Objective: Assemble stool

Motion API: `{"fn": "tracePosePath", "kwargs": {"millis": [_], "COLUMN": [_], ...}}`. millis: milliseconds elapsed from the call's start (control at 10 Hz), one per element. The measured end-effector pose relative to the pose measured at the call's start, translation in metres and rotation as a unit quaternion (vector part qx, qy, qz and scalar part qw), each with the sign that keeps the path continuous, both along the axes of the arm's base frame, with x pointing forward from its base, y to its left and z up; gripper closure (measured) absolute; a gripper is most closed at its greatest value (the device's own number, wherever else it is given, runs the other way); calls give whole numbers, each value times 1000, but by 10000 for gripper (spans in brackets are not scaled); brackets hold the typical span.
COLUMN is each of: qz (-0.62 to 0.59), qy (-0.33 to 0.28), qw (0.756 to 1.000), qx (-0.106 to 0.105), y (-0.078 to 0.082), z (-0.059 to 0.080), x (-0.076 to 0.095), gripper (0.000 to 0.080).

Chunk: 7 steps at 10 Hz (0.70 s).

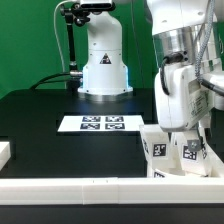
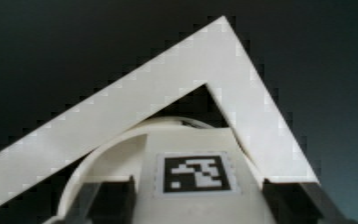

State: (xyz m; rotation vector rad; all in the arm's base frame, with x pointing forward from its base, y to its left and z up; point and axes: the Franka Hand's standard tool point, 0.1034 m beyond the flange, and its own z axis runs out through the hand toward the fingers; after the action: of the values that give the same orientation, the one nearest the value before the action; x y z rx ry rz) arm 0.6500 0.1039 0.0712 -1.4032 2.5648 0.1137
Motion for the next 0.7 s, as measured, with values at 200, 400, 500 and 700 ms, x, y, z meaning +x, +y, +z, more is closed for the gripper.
{"fn": "tracePosePath", "kwargs": {"millis": [200, 400, 500, 700], "qz": [14, 34, 57, 79], "qy": [-3, -19, -29, -46], "qw": [1000, 999, 998, 996], "qx": [-2, -8, -10, -11], "y": [1, 4, 6, 9], "z": [0, 7, 15, 32], "x": [0, 2, 5, 10], "gripper": [258, 184, 157, 152]}}
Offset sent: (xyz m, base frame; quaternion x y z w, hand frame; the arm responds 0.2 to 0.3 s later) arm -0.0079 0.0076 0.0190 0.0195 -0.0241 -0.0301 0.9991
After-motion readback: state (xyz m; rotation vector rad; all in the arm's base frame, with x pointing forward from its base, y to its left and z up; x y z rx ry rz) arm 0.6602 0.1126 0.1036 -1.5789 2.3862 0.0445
